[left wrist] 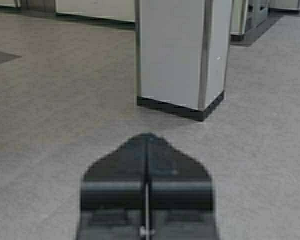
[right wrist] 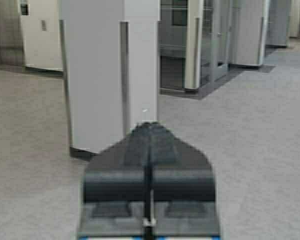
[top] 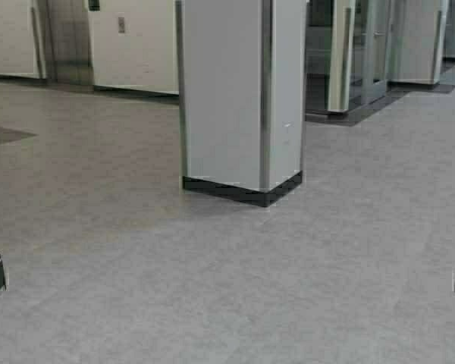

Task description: Navigate to elevator, push the call button, then enter the elevator

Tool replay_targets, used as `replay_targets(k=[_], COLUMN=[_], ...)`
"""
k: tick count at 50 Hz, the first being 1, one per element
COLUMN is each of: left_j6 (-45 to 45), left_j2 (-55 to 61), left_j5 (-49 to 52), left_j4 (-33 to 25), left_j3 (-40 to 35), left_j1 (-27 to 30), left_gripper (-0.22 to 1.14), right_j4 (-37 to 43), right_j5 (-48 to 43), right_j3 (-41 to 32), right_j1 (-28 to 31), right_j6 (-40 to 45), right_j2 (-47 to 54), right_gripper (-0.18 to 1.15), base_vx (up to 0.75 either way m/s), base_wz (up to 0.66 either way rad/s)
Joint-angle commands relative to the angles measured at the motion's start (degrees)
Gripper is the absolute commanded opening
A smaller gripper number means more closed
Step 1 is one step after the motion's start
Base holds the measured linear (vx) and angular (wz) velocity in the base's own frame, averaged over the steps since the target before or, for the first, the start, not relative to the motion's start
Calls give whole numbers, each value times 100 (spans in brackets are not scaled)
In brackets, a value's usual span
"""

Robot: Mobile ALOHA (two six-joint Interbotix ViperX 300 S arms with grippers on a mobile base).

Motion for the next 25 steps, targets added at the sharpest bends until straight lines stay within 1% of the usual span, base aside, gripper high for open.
replay_targets(k=[1, 10, 15, 20, 25], left_j6=[-9, 0, 0, -9, 53], left_j2=[-308, -396, -369, -272, -9], left_j5=[-26, 193, 264, 334, 360], left_j4=[-26, -44, -44, -44, -44], left_j3=[-44, -272, -272, -308, -510], left_j1=[-9, -9, -9, -9, -9], left_gripper=[3, 3, 3, 3, 3], right_j4=[-62, -272, -290, -299, -369], right_j5=[35, 562, 817, 853, 853], right_j3=[-211, -694, -826, -844, -905], right_j1=[79, 229, 299, 439, 527], right_j6=[9, 18, 26, 18, -62], right_j2=[70, 193, 220, 237, 387], right_gripper=[5, 5, 5, 5, 5], base_vx=[64, 67, 65, 63, 64], base_wz=[36, 30, 36, 44, 42])
